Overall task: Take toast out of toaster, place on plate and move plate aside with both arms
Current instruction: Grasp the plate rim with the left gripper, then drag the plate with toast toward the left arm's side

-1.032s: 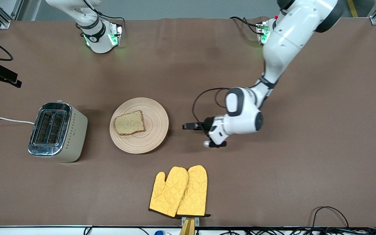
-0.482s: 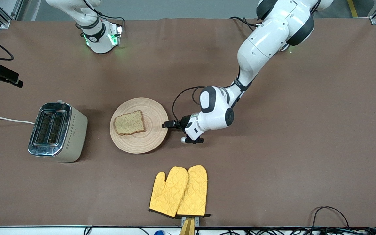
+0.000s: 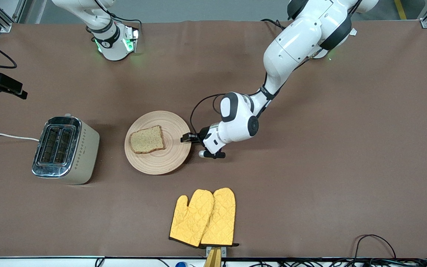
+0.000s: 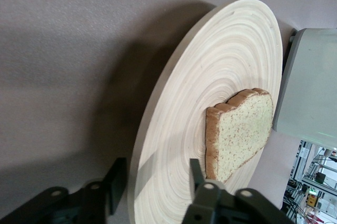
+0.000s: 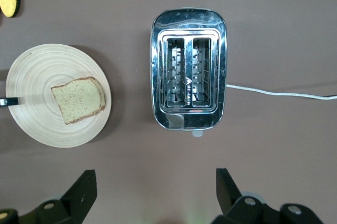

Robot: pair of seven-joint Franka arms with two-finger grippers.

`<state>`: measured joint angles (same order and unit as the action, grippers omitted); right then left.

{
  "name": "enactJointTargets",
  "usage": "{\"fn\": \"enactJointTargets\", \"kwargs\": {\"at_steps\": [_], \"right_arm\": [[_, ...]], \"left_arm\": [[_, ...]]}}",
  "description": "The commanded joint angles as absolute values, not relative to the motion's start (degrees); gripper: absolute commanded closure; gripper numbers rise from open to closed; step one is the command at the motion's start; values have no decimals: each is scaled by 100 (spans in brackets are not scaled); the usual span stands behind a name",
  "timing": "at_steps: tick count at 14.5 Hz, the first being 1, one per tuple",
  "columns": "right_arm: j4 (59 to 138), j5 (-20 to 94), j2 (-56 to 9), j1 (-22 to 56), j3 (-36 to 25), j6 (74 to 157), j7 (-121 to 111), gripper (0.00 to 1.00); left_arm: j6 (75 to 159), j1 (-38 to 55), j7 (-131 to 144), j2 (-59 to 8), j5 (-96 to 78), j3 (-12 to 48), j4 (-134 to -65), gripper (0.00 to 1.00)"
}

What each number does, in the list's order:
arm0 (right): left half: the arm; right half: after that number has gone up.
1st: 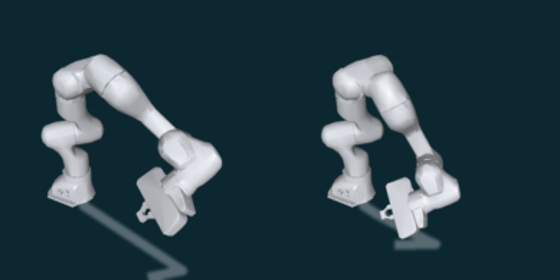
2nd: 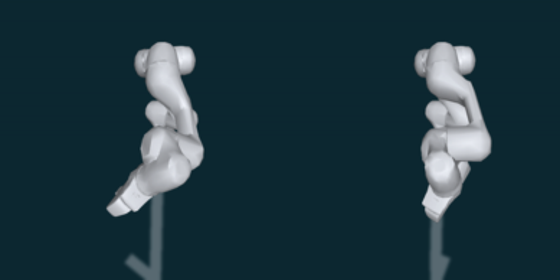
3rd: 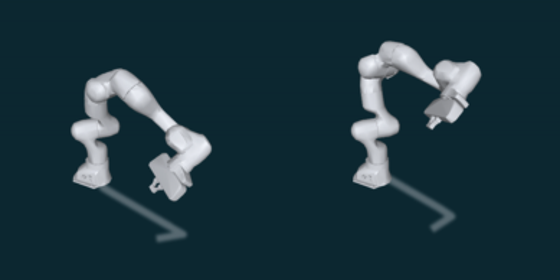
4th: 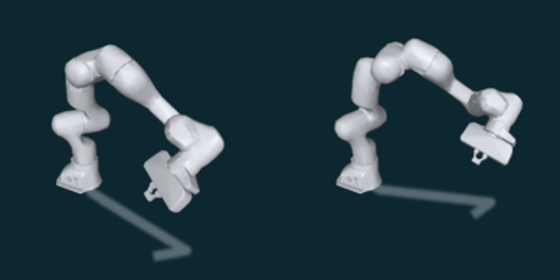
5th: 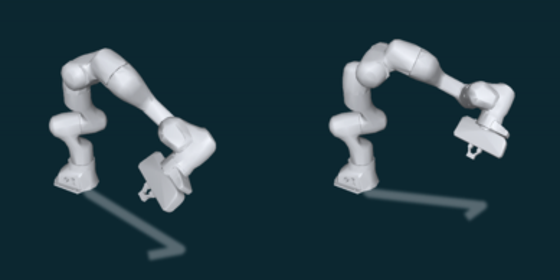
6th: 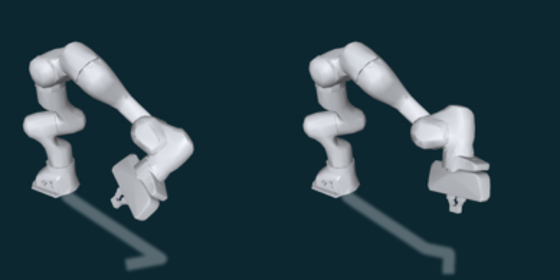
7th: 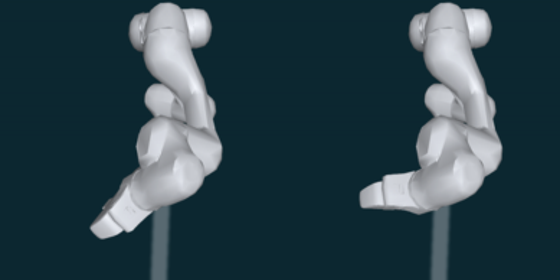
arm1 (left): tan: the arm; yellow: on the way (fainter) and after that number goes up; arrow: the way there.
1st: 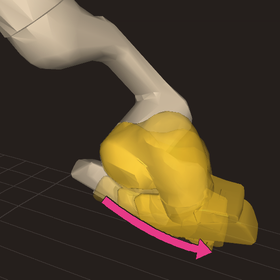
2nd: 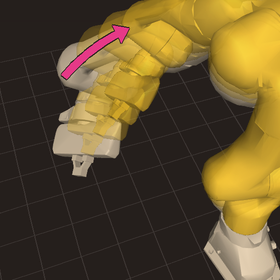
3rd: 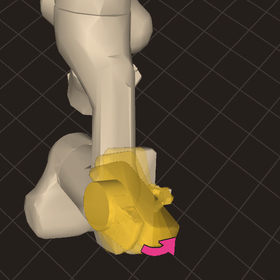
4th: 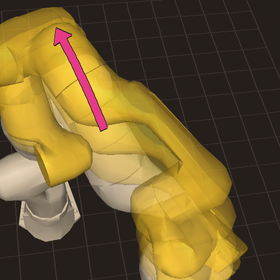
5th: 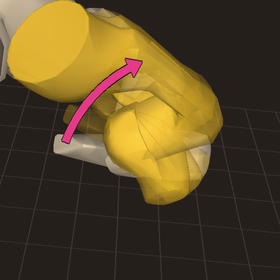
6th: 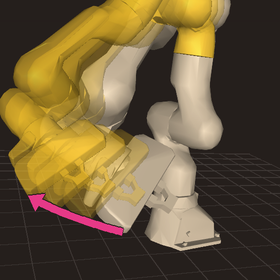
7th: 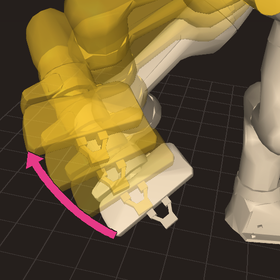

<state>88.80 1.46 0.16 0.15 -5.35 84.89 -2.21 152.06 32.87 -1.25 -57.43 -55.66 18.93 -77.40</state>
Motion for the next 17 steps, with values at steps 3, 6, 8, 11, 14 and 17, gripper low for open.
{"fn": "enactJointTargets", "kwargs": {"at_steps": [3, 6, 8, 11, 14, 17], "right_arm": [[8798, 176, 18, -35, -483, 8402, -193, 0], [8798, 176, 18, 17, -475, 8402, -167, 0], [8798, 176, 18, 26, -475, 8402, -167, 0], [8780, 176, 26, 61, -466, 8402, -149, 0], [8780, 167, 26, 97, -466, 8394, -141, 0], [8780, 167, 26, 141, -475, 8394, -123, 0]], "left_arm": [[15302, 3322, -377, -5836, -5634, 1872, -7620, 99], [15302, 3235, -422, -5766, -5616, 1872, -7638, 100], [15232, 2990, -404, -5565, -5616, 1889, -7725, 100], [14575, 2516, -413, -5082, -5546, 1881, -7954, 100], [13486, 1804, -912, -4747, -5537, 1881, -8050, 100], [12510, 1014, -1737, -4509, -5537, 1881, -8357, 100]]}}
